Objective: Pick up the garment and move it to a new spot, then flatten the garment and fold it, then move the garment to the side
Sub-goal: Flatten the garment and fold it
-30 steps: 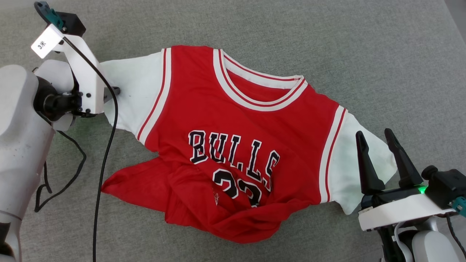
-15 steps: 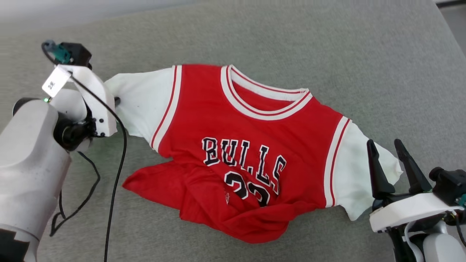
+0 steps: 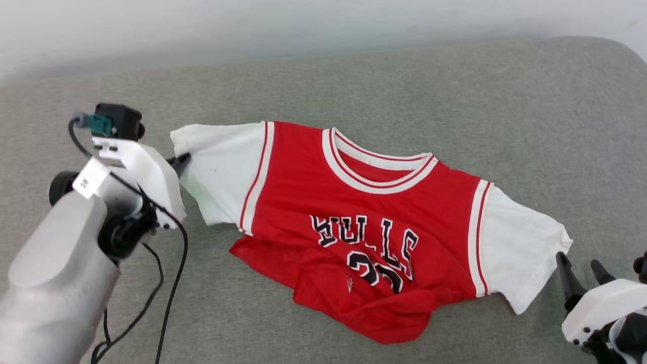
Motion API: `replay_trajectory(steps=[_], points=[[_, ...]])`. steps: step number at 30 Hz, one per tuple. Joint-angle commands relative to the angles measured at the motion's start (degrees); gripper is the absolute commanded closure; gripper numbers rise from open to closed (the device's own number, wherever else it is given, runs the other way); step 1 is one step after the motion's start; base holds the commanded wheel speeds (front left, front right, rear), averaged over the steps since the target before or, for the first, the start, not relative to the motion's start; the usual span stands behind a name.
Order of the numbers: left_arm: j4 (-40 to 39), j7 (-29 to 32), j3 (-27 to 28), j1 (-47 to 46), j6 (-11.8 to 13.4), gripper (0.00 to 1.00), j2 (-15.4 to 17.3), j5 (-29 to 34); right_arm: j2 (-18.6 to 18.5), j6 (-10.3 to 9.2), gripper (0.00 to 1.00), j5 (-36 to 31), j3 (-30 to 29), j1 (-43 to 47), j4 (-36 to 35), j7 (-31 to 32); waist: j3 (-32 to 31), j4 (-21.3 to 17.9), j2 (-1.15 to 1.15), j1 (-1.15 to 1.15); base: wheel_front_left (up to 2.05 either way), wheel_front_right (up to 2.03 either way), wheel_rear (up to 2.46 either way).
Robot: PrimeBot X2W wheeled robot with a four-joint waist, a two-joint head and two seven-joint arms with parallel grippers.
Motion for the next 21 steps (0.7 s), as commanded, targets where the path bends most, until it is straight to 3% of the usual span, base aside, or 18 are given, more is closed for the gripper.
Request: replay_trajectory(steps=[1,11,16,21], points=[[-3.2,-1.25,0.68,3.15,1.35,1.0,0.61,-0.57,-0.57,-0.02,0.0,-1.28,-1.36,-1.68,0.48,4.3,-1.39,1.75,0.0,0.0,0.0,0.0,0.0],[-17.19,-3.3,1.66,13.09,6.06,1.0,1.47,-2.11,-7.83,-0.02,0.0,-1.58,0.64,-8.29,4.15,21.6,-1.56,5.89,0.0,0.0,0.0,0.0,0.0],[-20.85,-2.96,1.65,14.44,6.76,1.0,1.65,-2.75,-10.67,-0.02,0.0,-1.89,2.52,-12.34,8.05,27.45,0.27,7.72,0.0,0.0,0.0,0.0,0.0],[-22.2,-3.42,1.78,13.77,6.76,1.0,1.38,-2.74,-10.45,-0.03,0.0,-2.0,2.85,-14.38,13.0,32.46,2.03,8.83,0.0,0.0,0.0,0.0,0.0]])
